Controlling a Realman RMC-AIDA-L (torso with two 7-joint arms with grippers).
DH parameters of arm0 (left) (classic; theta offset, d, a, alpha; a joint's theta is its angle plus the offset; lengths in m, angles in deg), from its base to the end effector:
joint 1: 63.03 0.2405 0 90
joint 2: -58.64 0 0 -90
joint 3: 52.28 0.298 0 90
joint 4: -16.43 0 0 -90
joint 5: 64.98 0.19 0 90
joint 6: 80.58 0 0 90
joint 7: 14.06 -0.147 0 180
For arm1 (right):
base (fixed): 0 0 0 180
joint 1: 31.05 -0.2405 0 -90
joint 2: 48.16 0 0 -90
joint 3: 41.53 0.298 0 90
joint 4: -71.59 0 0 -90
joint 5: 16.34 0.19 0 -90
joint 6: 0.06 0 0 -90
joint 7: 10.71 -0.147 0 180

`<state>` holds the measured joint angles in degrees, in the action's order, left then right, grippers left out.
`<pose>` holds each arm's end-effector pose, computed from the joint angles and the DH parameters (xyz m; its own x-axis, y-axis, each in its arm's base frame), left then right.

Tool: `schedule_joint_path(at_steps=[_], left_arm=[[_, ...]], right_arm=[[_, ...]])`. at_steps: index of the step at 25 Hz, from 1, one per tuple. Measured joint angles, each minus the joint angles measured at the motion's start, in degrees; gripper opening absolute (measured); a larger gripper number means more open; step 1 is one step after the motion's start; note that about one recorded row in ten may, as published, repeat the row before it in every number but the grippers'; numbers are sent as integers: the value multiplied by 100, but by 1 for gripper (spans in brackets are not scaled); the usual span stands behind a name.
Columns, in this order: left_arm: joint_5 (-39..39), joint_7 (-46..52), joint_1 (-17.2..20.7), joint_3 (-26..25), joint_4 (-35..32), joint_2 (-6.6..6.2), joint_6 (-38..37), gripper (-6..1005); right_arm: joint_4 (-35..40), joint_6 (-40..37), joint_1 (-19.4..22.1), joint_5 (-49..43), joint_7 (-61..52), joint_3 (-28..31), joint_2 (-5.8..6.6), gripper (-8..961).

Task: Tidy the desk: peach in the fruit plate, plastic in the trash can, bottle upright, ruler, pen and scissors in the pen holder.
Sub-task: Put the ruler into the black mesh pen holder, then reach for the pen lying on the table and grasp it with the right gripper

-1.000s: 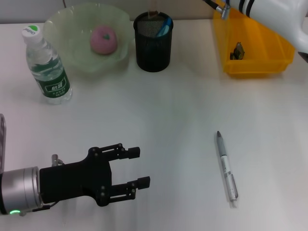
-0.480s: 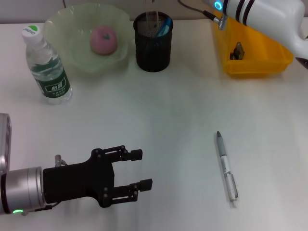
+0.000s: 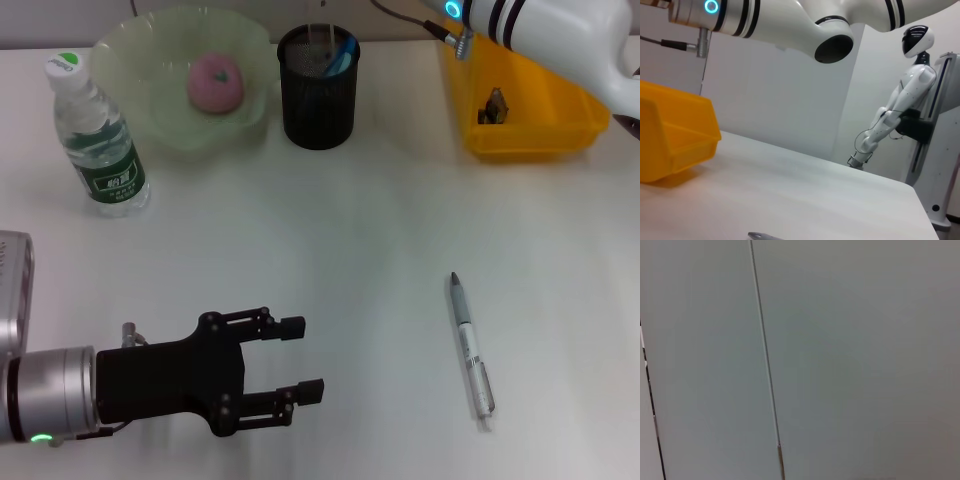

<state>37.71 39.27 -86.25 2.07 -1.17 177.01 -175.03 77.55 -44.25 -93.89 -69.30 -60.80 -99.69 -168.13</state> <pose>-0.3014 0.2406 -0.0769 0.7672 0.2628 0.5851 0.3134 -0.9495 0.0155 0.1187 0.4973 -0.0701 0.6822 -0.1205 -0.7212 -0.6007 -0.6548 -0.4588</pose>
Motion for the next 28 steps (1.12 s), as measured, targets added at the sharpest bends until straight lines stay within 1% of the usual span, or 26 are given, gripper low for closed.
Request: schedule_joint_path(at_steps=[9,14,20,25,28], left_arm=[[-3,26,-16,23,-10,-8,-93,709],[-4,28,-16,32,2,-8,-103,710],[-4,28,-4,32,7,-2,-95,710],[-4,36,-7,32,29,1,-83,710],[-4,128,-13,32,16,2,-84,710]], right_arm=[[53,9,61,10,0,61,0,398],[108,-44,111,15,-1,57,0,574],[159,-174,179,15,-18,64,0,676],[315,-269,321,57,-388,40,0,699],[597,-669,644,58,-963,-46,29,713]])
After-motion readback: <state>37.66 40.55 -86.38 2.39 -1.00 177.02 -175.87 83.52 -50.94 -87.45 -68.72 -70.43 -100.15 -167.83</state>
